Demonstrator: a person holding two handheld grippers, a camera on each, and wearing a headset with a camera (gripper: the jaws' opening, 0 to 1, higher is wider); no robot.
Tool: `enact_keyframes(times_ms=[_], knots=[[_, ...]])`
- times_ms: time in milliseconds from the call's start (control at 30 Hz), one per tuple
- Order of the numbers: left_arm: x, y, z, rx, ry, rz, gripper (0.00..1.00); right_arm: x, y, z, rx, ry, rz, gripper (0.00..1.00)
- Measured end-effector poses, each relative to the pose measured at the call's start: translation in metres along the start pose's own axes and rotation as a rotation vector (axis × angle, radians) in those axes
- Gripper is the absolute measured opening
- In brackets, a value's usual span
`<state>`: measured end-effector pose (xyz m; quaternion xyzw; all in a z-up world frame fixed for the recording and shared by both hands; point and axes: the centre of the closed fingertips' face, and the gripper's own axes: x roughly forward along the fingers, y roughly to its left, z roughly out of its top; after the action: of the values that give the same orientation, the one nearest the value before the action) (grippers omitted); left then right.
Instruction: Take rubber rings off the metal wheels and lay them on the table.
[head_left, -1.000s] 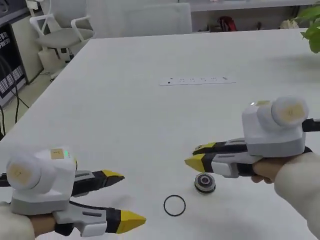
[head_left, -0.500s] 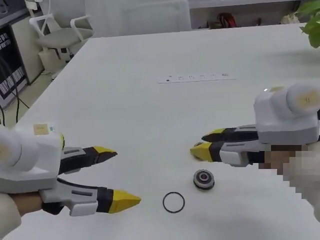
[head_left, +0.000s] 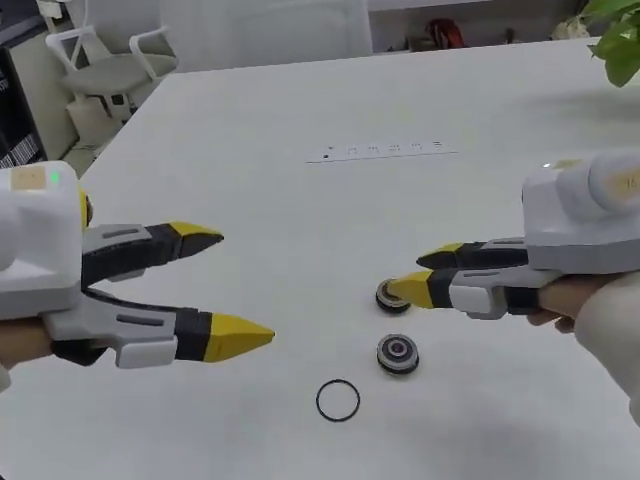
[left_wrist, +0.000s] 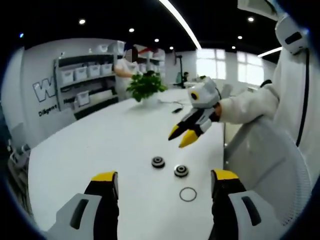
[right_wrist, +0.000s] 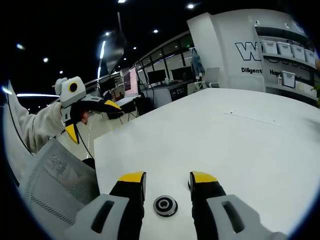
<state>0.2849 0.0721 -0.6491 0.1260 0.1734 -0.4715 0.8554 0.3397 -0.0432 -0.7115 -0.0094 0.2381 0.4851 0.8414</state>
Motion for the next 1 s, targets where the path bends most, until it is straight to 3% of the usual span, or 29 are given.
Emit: enact_keyframes(times_ms=[533, 667, 800, 1000], knots=[[0.049, -0.006, 0.047, 0.094, -0.036, -0.084, 0.78, -0.001, -0.012, -0.021, 0.03, 0.054, -0.008, 0.34], [0.062, -0.007, 0.068, 0.134, -0.071, -0.1, 0.8, 0.0, -0.013, -0.026, 0.041, 0.065, -0.004, 0.34], [0.074, -0.008, 0.071, 0.156, -0.064, -0.12, 0.79, 0.0, -0.012, -0.029, 0.04, 0.074, 0.002, 0.34], [0.093, -0.016, 0.057, 0.155, -0.036, -0.175, 0.78, 0.001, -0.013, -0.035, 0.043, 0.089, 0.006, 0.34]])
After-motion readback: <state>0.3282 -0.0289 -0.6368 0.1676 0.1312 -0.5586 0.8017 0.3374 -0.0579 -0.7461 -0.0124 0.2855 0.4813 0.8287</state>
